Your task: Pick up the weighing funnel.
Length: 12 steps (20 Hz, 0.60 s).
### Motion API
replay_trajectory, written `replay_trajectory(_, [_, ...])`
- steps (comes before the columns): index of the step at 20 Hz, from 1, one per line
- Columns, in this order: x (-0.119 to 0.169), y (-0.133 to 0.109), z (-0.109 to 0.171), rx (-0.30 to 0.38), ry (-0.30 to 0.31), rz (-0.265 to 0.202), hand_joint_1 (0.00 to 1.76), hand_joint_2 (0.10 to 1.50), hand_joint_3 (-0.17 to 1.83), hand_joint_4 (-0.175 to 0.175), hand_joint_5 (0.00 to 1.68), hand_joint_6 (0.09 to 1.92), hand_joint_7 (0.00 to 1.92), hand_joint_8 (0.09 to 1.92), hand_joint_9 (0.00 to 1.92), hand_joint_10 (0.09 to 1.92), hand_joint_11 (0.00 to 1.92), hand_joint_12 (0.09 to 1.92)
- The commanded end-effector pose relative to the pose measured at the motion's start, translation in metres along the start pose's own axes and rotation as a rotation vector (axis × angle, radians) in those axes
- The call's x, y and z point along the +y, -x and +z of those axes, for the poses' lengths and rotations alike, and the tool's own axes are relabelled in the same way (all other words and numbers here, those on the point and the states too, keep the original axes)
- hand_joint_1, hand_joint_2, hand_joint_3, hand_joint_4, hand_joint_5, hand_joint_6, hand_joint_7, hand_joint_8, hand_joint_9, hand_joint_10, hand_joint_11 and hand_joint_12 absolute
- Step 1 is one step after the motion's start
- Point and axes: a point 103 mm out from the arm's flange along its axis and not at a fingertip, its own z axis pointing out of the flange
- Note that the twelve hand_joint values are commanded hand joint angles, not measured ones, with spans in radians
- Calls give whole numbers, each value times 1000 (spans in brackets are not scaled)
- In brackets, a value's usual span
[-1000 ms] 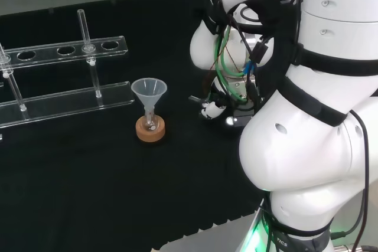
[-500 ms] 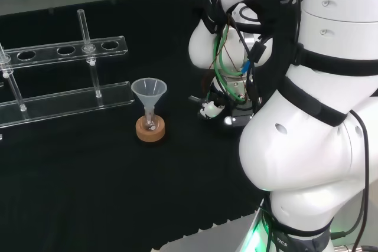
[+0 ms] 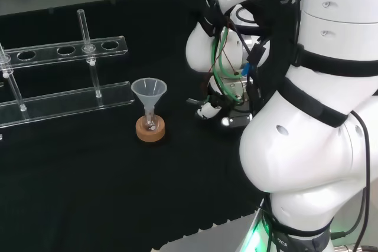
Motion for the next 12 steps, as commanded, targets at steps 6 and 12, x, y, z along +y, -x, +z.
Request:
replay_trajectory(6, [-2, -4, 0, -8, 19, -12, 821, 605, 568, 64, 932, 604, 1223, 439, 871, 457, 30, 1557])
replay_trajectory(12, [-4, -3, 1, -14, 19, -1, 827, 603, 568, 64, 937, 600, 1228, 435, 879, 446, 33, 1554])
